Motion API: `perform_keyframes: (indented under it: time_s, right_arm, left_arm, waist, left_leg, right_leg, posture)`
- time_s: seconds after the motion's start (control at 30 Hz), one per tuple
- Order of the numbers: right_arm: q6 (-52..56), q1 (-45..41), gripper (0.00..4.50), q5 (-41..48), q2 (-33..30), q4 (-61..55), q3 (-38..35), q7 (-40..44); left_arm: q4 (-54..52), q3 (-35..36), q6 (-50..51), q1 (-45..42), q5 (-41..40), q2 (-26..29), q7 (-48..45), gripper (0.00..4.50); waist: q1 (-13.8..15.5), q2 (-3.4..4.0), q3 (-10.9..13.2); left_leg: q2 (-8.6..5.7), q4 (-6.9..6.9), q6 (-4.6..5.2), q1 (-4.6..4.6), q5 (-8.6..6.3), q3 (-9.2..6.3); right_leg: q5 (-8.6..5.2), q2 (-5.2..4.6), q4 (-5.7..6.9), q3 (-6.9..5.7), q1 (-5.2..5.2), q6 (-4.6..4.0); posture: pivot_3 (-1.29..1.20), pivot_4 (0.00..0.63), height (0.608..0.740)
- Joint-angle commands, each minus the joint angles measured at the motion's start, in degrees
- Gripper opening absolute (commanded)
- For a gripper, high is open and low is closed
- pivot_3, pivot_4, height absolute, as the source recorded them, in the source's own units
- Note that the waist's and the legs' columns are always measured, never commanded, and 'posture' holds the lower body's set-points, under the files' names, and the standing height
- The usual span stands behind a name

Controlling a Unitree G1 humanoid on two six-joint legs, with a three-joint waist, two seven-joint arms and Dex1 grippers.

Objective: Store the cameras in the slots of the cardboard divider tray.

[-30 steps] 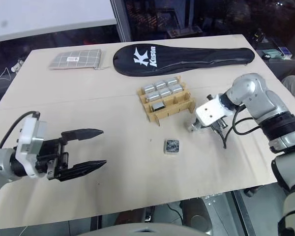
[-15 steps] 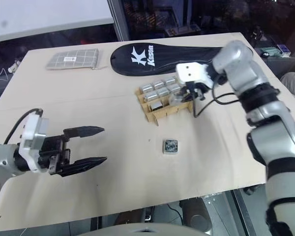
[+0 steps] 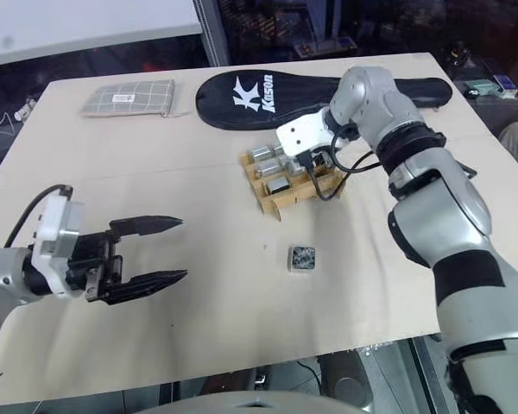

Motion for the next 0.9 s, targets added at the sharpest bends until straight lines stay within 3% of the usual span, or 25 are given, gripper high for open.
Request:
perform_keyframes:
  time_s: [0.03, 0.4, 0.7, 0.9]
  right_arm:
    - [-0.7, -1.9, 0.61, -1.0, -0.9, 0.6, -1.0, 1.8]
    - [1.1, -1.1, 0.61, -1.9, 0.3, 0.7, -0.9, 4.2]
    - [2.3, -0.9, 0.61, -2.9, 0.4, 1.0, -1.0, 4.5]
    - [2.7, -1.0, 0.61, -3.4, 0.7, 1.4, -1.1, 4.3]
  left_arm:
    - [-1.5, 2.1, -0.2, 0.3, -0.7, 0.6, 0.1, 4.5]
    - [-0.2, 1.3, -0.7, -2.7, -0.6, 0.2, 1.7, 4.5]
    - [3.5, -1.4, -5.4, -9.8, 6.5, -2.0, 7.8, 4.5]
    - [5.7, -2.6, -8.4, -10.3, 10.6, -0.8, 5.9, 4.5]
  waist:
    - [0.1, 0.0, 0.0]
    - [0.1, 0.0, 0.0]
    - [0.1, 0.0, 0.0]
    - [0.1, 0.0, 0.0]
  left_leg:
    - [0.0, 0.0, -0.01, 0.0, 0.01, -0.01]
    - [-0.01, 0.02, -0.04, 0.01, 0.03, -0.03]
    - [-0.02, 0.02, -0.08, 0.01, 0.05, -0.06]
    - [-0.03, 0.02, -0.09, 0.01, 0.06, -0.05]
  right_leg:
    - [0.0, 0.0, 0.0, -0.01, 0.0, 0.0]
    - [0.01, 0.01, 0.02, -0.02, 0.02, -0.01]
    - [0.02, 0.01, 0.03, -0.05, 0.03, -0.02]
    - [0.03, -0.01, 0.03, -0.05, 0.03, -0.02]
  posture:
    - [0.0, 0.15, 0.74]
    - [0.0, 0.15, 0.74]
    - [0.0, 0.15, 0.74]
    - [0.0, 0.15, 0.74]
